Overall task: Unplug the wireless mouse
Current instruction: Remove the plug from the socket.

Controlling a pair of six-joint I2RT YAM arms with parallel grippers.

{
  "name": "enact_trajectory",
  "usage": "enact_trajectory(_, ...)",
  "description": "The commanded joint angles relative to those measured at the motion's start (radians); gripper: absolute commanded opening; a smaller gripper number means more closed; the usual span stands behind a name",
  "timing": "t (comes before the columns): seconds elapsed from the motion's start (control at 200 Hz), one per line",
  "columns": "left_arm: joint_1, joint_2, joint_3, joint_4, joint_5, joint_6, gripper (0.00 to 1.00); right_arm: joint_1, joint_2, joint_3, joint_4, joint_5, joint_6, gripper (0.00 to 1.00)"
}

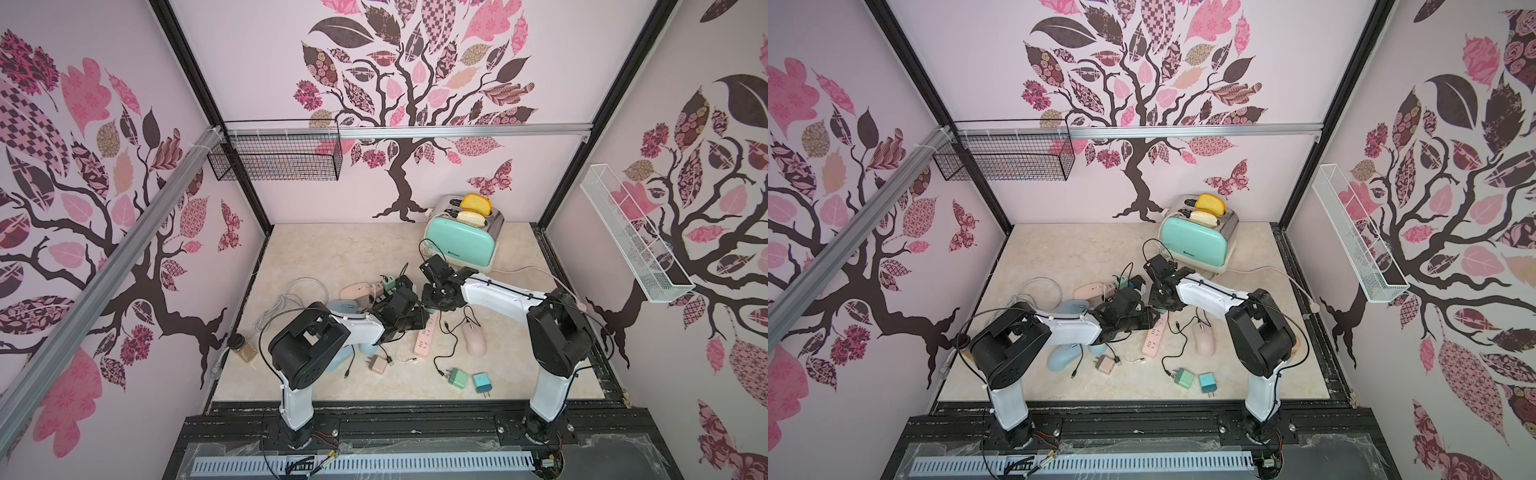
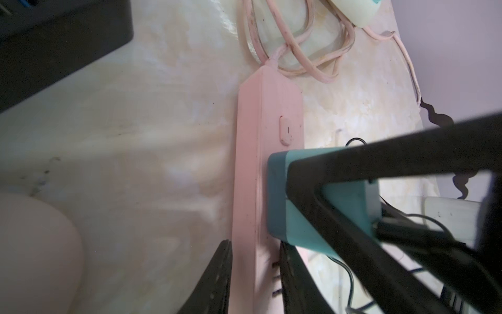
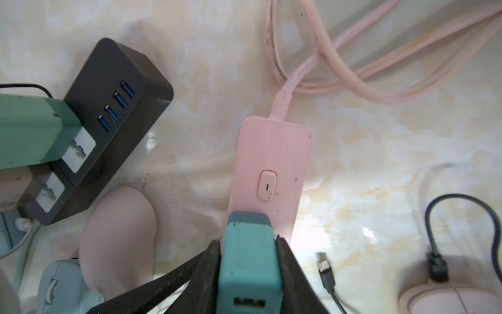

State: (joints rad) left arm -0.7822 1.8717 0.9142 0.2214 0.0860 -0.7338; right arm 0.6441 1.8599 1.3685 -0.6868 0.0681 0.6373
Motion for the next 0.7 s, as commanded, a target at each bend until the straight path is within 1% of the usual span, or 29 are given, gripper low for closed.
enact_trajectory(0.0,0.025,0.098,-0.053,-0.218,-0.104,0.023,0.31,0.016,0.040,0.250,-0.198,-0.165,-0.072,0.00)
enact_trajectory(0.045,0.024,0.101,-0.051,-0.221,-0.107,0.024,0.31,0.007,0.079,0.340,-0.289,-0.187,-0.081,0.00)
enact_trajectory(0.12,0.024,0.108,-0.046,-0.225,-0.109,0.028,0.31,-0.024,0.094,0.380,-0.319,-0.264,-0.069,0.00)
enact_trajectory(0.195,0.026,0.110,-0.044,-0.226,-0.112,0.031,0.30,-0.083,0.103,0.378,-0.315,-0.364,-0.055,0.00)
enact_trajectory(0.265,0.026,0.111,-0.044,-0.228,-0.117,0.037,0.30,-0.118,0.105,0.389,-0.335,-0.377,-0.065,0.00)
enact_trajectory(0.335,0.029,0.117,-0.043,-0.227,-0.114,0.037,0.30,-0.126,0.097,0.383,-0.331,-0.392,-0.074,0.00)
enact_trajectory(0.4,0.034,0.122,-0.043,-0.222,-0.104,0.032,0.30,-0.118,0.044,0.315,-0.238,-0.410,-0.076,0.00)
enact_trajectory(0.425,0.036,0.122,-0.044,-0.219,-0.100,0.030,0.29,-0.107,0.008,0.266,-0.174,-0.391,-0.076,0.00)
enact_trajectory(0.46,0.041,0.125,-0.042,-0.218,-0.092,0.027,0.29,-0.087,-0.037,0.210,-0.111,-0.331,-0.079,0.00)
enact_trajectory(0.555,0.048,0.127,-0.043,-0.212,-0.077,0.019,0.29,-0.027,-0.117,0.075,0.035,-0.197,-0.103,0.00)
enact_trajectory(0.645,0.049,0.103,-0.057,-0.207,-0.079,0.011,0.30,-0.020,-0.147,0.027,0.094,-0.182,-0.082,0.00)
enact_trajectory(0.695,0.051,0.073,-0.075,-0.198,-0.064,0.003,0.33,-0.021,-0.172,0.010,0.117,-0.160,-0.081,0.00)
